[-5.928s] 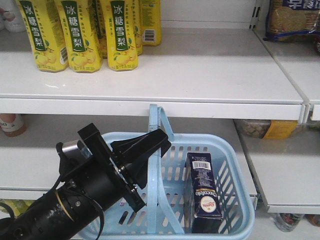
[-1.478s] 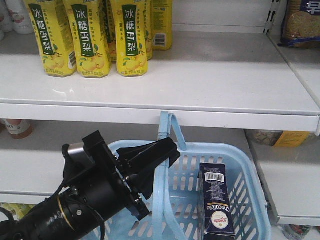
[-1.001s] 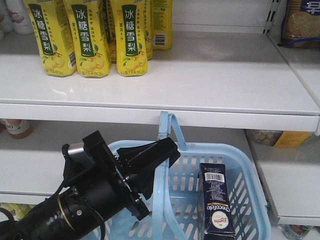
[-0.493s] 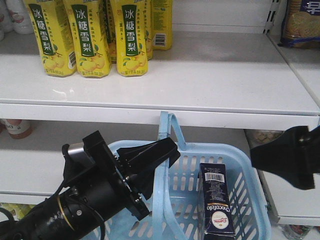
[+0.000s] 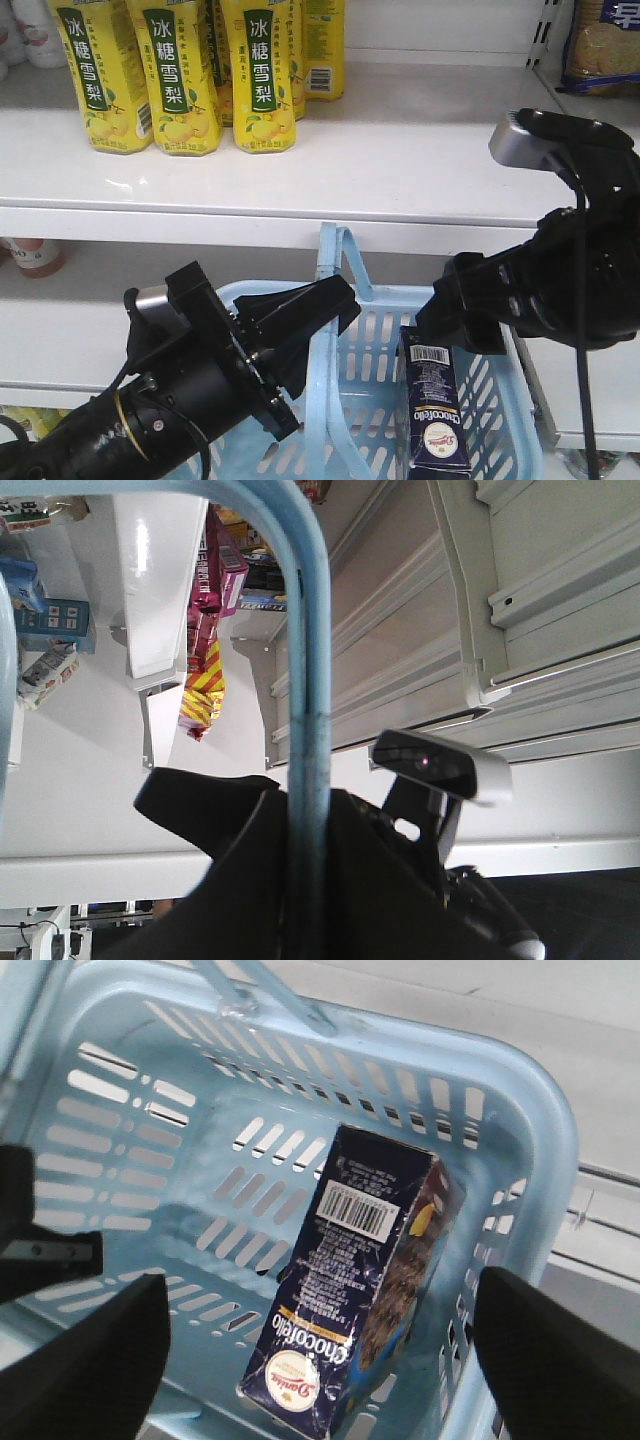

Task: Left arm holds basket, right arm returns cookies
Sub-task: 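Reach the right gripper down into the basket over the blue cookie box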

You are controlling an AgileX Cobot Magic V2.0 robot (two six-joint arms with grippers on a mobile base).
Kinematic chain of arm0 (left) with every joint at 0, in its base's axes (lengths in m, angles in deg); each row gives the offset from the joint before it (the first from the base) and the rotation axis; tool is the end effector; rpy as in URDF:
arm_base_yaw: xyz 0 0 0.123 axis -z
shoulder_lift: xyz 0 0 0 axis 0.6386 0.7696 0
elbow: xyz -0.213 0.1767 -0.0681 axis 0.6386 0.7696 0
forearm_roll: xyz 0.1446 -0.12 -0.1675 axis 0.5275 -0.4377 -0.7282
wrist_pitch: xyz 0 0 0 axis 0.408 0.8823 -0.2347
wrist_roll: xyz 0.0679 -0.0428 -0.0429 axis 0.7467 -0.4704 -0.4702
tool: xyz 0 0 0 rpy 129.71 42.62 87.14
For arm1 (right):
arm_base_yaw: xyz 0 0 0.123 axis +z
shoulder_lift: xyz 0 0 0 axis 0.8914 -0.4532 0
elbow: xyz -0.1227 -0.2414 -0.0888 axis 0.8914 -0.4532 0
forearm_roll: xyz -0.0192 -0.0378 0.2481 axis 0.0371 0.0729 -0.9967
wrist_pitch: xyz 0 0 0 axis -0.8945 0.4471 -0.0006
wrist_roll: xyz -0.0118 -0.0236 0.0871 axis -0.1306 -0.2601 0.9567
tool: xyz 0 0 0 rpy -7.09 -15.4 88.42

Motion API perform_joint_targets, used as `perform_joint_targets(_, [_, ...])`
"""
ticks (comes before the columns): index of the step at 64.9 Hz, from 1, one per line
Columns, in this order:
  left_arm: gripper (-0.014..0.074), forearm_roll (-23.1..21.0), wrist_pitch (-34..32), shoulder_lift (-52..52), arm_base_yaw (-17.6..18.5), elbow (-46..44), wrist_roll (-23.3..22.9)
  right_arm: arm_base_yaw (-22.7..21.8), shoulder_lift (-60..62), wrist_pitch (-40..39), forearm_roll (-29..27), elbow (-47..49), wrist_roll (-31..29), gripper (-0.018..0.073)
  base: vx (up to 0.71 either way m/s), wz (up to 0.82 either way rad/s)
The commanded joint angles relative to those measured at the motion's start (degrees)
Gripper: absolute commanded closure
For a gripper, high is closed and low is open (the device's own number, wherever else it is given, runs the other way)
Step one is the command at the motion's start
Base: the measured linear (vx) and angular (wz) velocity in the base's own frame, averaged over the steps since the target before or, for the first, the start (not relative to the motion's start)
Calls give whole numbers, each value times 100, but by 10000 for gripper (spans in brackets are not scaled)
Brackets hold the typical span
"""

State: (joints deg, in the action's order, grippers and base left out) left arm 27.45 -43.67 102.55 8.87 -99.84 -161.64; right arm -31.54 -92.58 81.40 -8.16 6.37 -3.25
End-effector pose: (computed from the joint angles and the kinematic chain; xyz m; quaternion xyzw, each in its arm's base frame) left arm 0.1651 -0.2029 0.2529 -0.2418 0.5698 -0.7693 0.1584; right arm 0.1746 0.1218 0.3777 -0.0824 0.9613 0.1777 0.1938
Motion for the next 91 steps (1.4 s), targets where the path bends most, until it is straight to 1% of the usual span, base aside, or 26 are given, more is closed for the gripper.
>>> perform_joint_targets(1, [599, -548, -1539, -181, -61, -168, 63, 4, -53, 6, 179, 299, 530, -21, 0, 0])
perform_joint_targets(7, [599, -548, -1539, -181, -61, -168, 63, 94, -148, 103, 302, 321, 861, -21, 0, 0])
perform_joint_targets(19, [599, -548, -1539, -181, -61, -168, 63, 652, -262, 106, 536, 316, 1284, -21, 0, 0])
perform_joint_targets(34, [599, -548, -1539, -181, -61, -168, 63, 1116, -326, 69, 1038, 316, 1878, -21, 0, 0])
perform_joint_targets(46, [599, -548, -1539, -181, -61, -168, 63, 1407, -420, 31, 1194, 316, 2182, -21, 0, 0])
perform_joint_targets(52, [599, -548, -1539, -181, -61, -168, 63, 1530, -481, 44, 1294, 316, 2195, -21, 0, 0])
perform_joint_targets(61, [599, -548, -1539, -181, -61, -168, 63, 1595, -502, 64, 1376, 284, 2313, -21, 0, 0])
perform_joint_targets(70, [599, -548, -1539, -181, -61, -168, 63, 1595, -496, 21, 1477, 30, 2500, -21, 0, 0])
perform_joint_targets(81, [599, -548, -1539, -181, -61, -168, 63, 1595, -499, -333, 1496, -218, 2585, -21, 0, 0])
perform_joint_targets(91, [599, -548, -1539, -181, -61, -168, 63, 1595, -499, -590, 1781, -335, 2664, -21, 0, 0])
